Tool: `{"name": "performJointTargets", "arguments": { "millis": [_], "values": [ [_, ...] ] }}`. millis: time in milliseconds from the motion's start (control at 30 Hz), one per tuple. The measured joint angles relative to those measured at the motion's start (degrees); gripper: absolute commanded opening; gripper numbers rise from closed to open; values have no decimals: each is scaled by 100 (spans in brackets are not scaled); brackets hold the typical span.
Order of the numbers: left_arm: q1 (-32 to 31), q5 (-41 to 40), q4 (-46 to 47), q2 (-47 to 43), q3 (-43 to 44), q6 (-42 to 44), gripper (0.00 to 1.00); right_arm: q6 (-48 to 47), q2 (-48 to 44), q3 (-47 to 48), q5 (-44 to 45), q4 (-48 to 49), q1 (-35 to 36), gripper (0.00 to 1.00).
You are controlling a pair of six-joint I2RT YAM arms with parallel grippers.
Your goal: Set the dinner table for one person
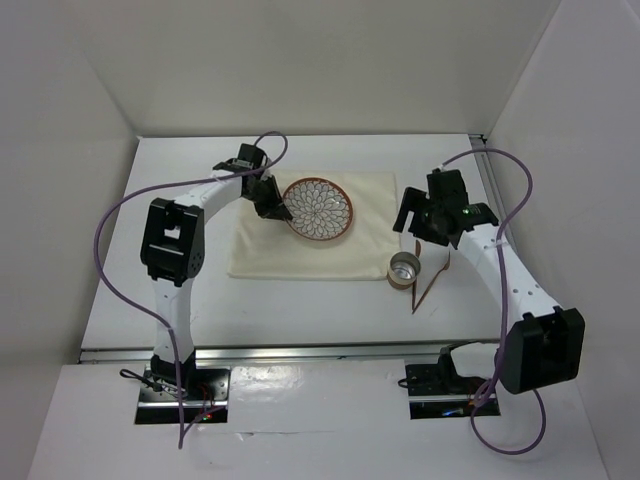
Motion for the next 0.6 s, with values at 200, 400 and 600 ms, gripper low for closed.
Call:
{"name": "performJointTargets", "arguments": {
  "millis": [200,400,600],
  "values": [
    [-22,9,107,44,7,-7,0,356,-317,-723,101,-107,-31,87],
    [-20,55,199,44,-57,-15,28,1012,-588,-1185,291,-223,-68,79],
    [-37,68,192,44,-68,136,50,1432,-675,-1615,328,-214,-208,78]
  ]
}}
